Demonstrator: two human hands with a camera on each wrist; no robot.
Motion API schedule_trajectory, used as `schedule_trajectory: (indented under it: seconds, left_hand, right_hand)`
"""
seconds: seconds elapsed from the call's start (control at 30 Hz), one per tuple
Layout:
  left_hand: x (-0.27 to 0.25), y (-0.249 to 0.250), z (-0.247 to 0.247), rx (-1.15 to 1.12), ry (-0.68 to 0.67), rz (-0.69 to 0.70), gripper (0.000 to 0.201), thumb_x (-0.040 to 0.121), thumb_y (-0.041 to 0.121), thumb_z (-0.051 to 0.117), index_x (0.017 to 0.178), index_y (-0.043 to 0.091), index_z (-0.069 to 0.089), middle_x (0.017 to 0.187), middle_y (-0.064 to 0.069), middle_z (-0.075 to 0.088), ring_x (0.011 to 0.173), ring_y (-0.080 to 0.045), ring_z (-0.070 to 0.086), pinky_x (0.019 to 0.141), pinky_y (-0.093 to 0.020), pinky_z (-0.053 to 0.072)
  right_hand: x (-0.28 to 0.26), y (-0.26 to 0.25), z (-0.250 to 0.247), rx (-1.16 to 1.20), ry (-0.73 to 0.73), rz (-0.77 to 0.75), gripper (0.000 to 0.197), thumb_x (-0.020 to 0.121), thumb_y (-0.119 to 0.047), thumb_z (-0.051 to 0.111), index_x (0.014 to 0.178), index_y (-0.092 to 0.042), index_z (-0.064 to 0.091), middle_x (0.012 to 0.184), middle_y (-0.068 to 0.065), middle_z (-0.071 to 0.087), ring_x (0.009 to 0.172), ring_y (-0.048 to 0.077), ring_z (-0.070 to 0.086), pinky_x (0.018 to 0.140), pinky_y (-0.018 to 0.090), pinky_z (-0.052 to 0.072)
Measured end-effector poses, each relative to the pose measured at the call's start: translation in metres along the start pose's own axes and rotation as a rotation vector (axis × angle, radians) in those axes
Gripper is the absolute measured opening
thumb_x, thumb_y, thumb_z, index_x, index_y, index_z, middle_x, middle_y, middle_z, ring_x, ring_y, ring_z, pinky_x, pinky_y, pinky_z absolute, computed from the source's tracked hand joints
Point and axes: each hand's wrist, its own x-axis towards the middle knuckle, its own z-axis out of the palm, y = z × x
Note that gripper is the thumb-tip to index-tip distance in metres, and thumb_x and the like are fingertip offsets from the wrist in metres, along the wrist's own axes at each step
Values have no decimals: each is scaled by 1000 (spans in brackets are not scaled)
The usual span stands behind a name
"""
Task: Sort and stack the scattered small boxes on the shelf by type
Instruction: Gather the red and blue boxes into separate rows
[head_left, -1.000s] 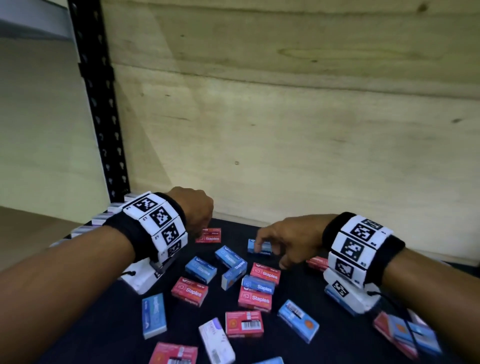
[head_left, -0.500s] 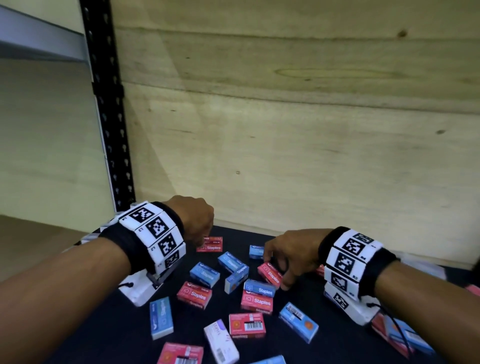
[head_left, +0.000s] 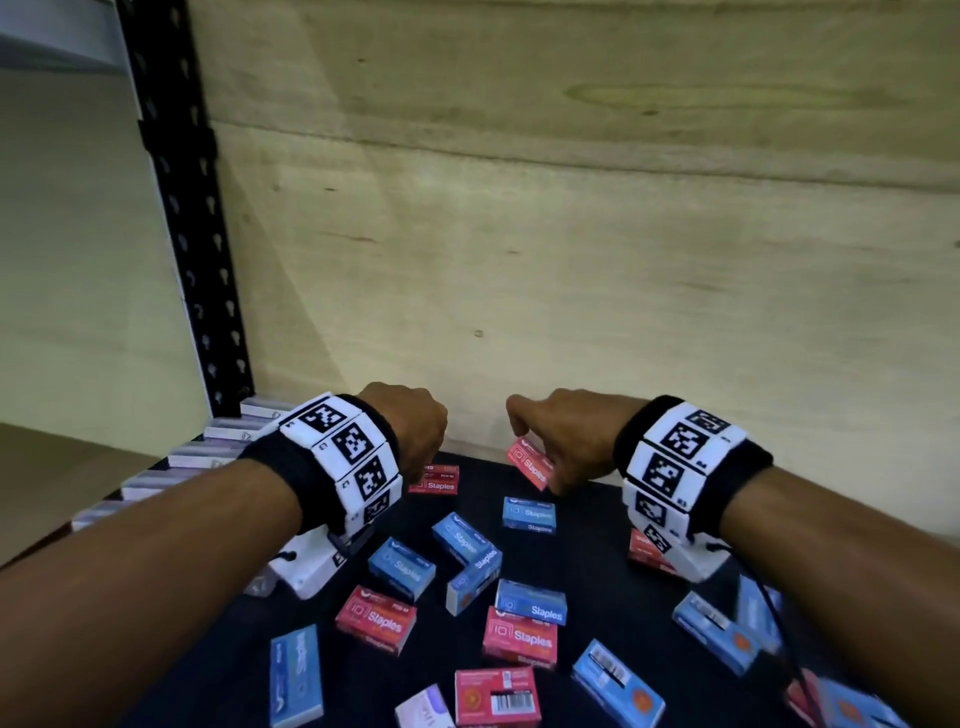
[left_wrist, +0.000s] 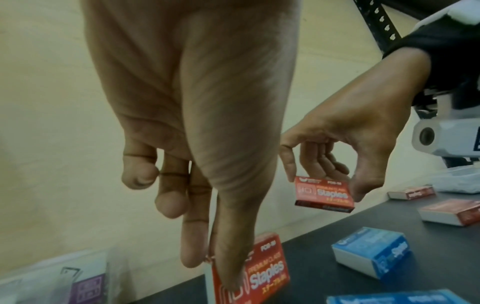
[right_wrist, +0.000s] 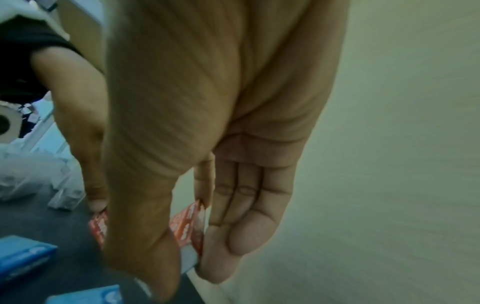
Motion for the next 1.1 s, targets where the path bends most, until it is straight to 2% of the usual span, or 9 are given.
schedule_trajectory:
  seconds: [0.1, 0.23, 0.43, 0.53, 0.6, 0.73, 0.83, 0.97, 1.1]
  left_hand:
    - [12, -3, 1, 30, 23, -14, 24, 86, 24, 70, 110, 21, 69, 110, 0, 66, 96, -22, 65, 72, -30, 48]
    - [25, -8, 2, 51, 7, -38, 27, 84, 24, 72, 110, 22, 67, 109, 0, 65, 96, -22, 64, 71, -32, 47]
    - [39, -13, 5, 42, 0, -68, 29, 82, 23, 74, 111, 19, 68, 110, -2, 65, 96, -24, 65, 72, -31, 47]
    - [43, -14, 5, 21, 3, -73, 28, 82, 21, 74, 109, 19, 69, 110, -3, 65, 96, -24, 65, 73, -31, 48]
    - [44, -14, 4, 6, 9, -73, 27, 83, 22, 73, 110, 19, 69, 111, -2, 65, 96, -24, 64, 72, -32, 48]
    - [46, -12, 3, -11, 29, -57, 27, 85, 23, 71, 112, 20, 69, 112, -3, 65, 96, -25, 64, 74, -32, 50]
    - [46, -11, 4, -16, 35, -45, 31, 86, 24, 70, 117, 20, 66, 116, -5, 63, 99, -27, 64, 76, -33, 49]
    - [41, -11, 3, 1, 50, -31, 31, 86, 23, 71, 116, 20, 64, 115, -5, 61, 98, -27, 63, 76, -33, 49]
    - [31, -15, -4, -9, 62, -30, 27, 81, 21, 76, 105, 19, 65, 105, -2, 63, 89, -23, 64, 73, -33, 52]
  right_hand:
    - [21, -4, 1, -80, -26, -31, 65, 77, -26, 83, 124, -19, 39, 108, 9, 58, 86, 23, 56, 69, 36, 49]
    - [41, -6, 6, -164, -9, -77, 58, 79, -20, 79, 121, -17, 39, 101, 9, 55, 83, 25, 55, 67, 38, 48]
    - [53, -5, 12, -174, -14, -140, 53, 84, -14, 74, 126, -19, 43, 104, 9, 56, 82, 24, 52, 67, 35, 42]
    - [55, -4, 12, -166, -5, -165, 53, 84, -14, 74, 128, -22, 45, 107, 9, 59, 85, 25, 55, 69, 36, 46]
    - [54, -2, 12, -150, -1, -178, 52, 85, -15, 73, 128, -25, 45, 107, 9, 60, 89, 27, 59, 75, 40, 52]
    - [54, -2, 12, -150, -2, -199, 52, 89, -15, 68, 134, -27, 43, 112, 10, 60, 97, 29, 60, 81, 40, 52]
    - [54, -5, 16, -176, 27, -204, 51, 95, -16, 60, 139, -25, 37, 111, 13, 61, 97, 31, 62, 84, 44, 54]
    - [54, -6, 19, -194, 56, -186, 48, 95, -18, 60, 136, -22, 36, 106, 13, 63, 90, 31, 63, 81, 46, 56]
    - [51, -3, 19, -161, 53, -154, 41, 94, -12, 59, 130, -16, 40, 101, 12, 62, 85, 30, 62, 72, 40, 54]
